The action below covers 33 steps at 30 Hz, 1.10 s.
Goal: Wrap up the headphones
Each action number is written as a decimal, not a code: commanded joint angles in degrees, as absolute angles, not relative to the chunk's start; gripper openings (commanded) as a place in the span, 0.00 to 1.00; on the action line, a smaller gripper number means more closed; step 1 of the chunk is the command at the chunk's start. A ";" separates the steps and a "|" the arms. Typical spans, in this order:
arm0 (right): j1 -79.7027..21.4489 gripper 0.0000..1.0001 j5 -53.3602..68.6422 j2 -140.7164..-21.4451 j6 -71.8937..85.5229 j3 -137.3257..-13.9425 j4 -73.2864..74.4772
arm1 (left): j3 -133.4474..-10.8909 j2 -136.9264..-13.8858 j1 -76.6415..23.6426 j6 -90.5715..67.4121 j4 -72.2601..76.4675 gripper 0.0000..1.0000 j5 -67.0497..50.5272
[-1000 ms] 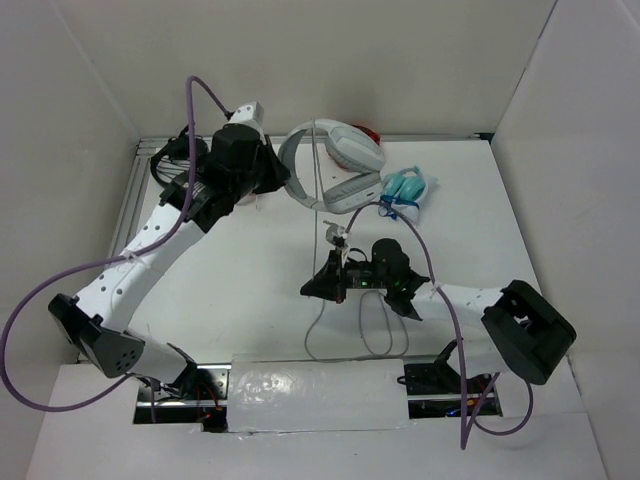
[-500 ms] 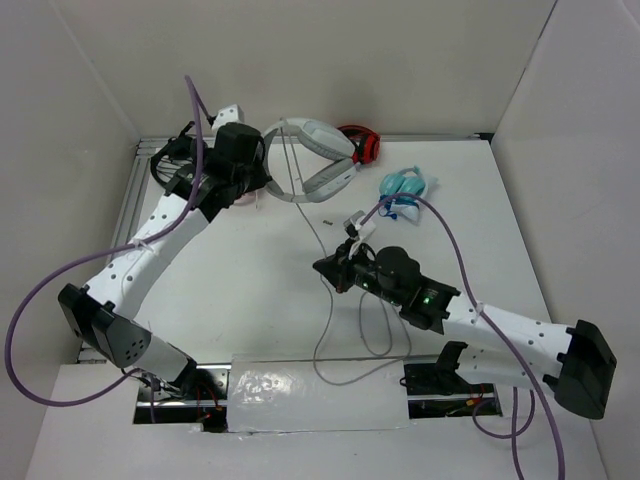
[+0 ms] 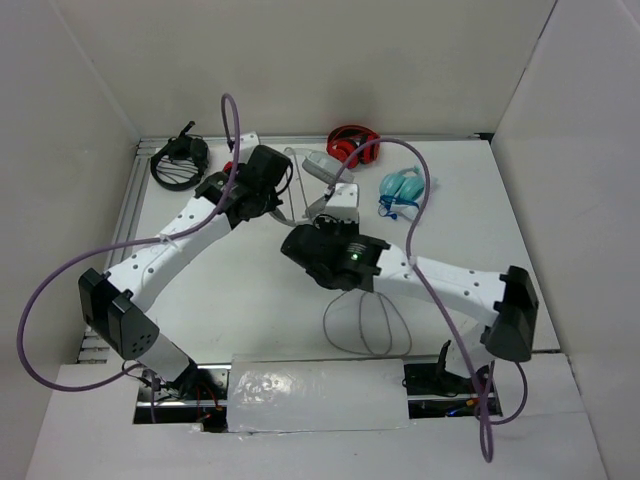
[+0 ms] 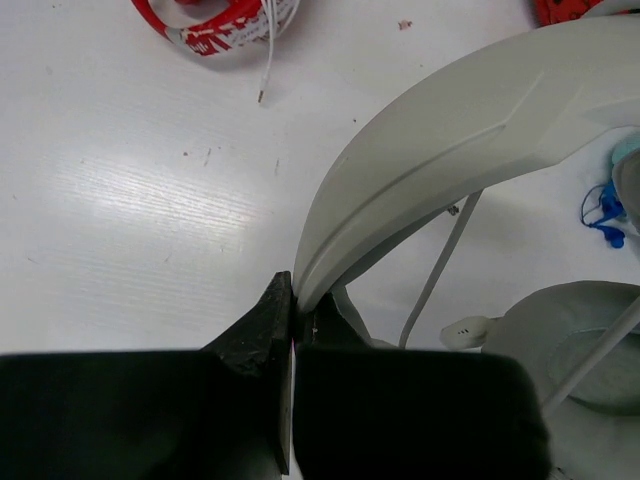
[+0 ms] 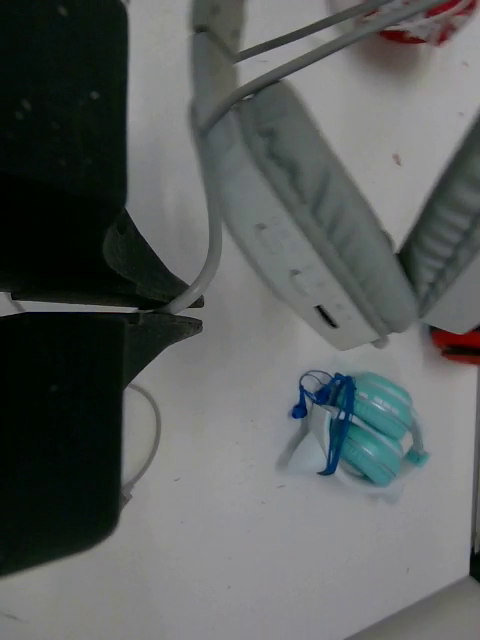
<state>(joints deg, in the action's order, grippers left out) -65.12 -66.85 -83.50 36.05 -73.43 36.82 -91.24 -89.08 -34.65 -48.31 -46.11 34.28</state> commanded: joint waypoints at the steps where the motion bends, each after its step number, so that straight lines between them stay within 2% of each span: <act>1: -65.48 0.06 -88.40 -88.93 66.77 -86.28 70.16 | -91.76 -89.99 -35.42 -50.79 -48.58 0.00 36.92; 2: -65.48 0.10 -89.81 -91.12 73.24 -91.70 82.84 | -91.93 -90.52 -35.68 -49.93 -48.95 0.00 36.48; 4: -65.13 0.16 -94.03 -94.65 73.49 -93.60 82.79 | -91.76 -91.40 -35.77 -49.22 -50.09 0.00 34.29; 7: -63.11 0.19 -96.32 -96.68 72.42 -96.76 82.88 | -88.35 -91.23 -36.04 -45.27 -47.21 0.00 31.56; 16: -57.14 0.32 -98.26 -92.99 73.74 -100.45 82.53 | -79.82 -85.44 -38.31 -36.40 -39.11 0.00 23.20; 24: -51.33 0.31 -98.00 -92.55 74.35 -103.45 82.71 | -70.94 -77.35 -40.43 -29.64 -32.27 0.00 14.60; 26: -50.54 0.23 -97.82 -93.51 75.23 -103.54 82.79 | -69.09 -74.37 -40.96 -27.87 -30.16 0.00 10.56; 31: -46.95 0.12 -95.72 -96.33 79.01 -105.46 82.79 | -63.55 -68.65 -41.84 -19.87 -23.65 0.00 -0.60; 33: -46.15 0.12 -95.19 -96.07 82.16 -105.91 82.71 | -61.89 -66.45 -42.10 -17.68 -22.33 0.00 -5.34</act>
